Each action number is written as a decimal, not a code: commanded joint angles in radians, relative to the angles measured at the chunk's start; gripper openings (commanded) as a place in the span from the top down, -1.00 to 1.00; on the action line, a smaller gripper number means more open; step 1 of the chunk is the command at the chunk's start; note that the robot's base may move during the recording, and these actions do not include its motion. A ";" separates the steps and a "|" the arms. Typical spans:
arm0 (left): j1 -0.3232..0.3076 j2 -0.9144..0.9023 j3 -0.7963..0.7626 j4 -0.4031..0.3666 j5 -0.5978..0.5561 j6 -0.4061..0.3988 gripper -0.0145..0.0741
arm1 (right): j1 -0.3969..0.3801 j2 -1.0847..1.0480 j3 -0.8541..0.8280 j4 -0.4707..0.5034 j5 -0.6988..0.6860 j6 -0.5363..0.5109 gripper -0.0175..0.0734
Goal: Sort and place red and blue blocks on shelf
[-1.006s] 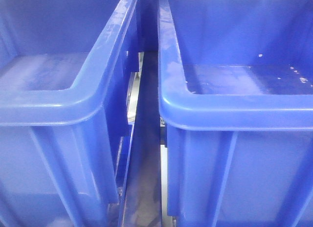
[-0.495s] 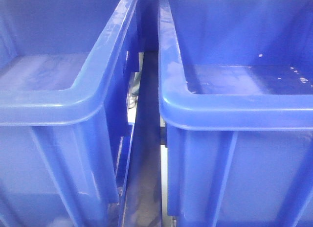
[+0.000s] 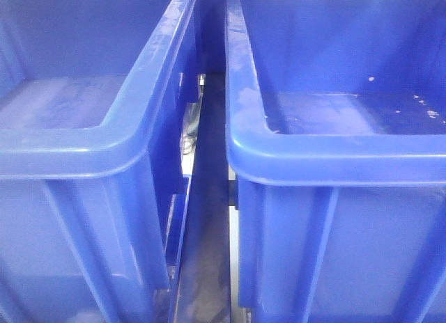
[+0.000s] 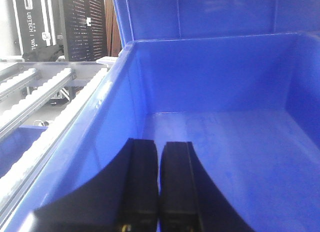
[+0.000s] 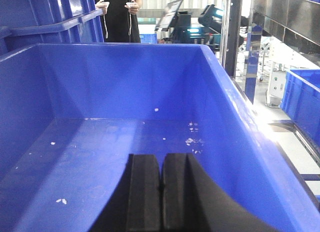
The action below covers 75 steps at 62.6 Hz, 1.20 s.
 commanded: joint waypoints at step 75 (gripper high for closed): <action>-0.006 -0.020 0.025 -0.006 -0.078 -0.011 0.39 | -0.006 -0.016 -0.013 0.004 -0.060 0.004 0.51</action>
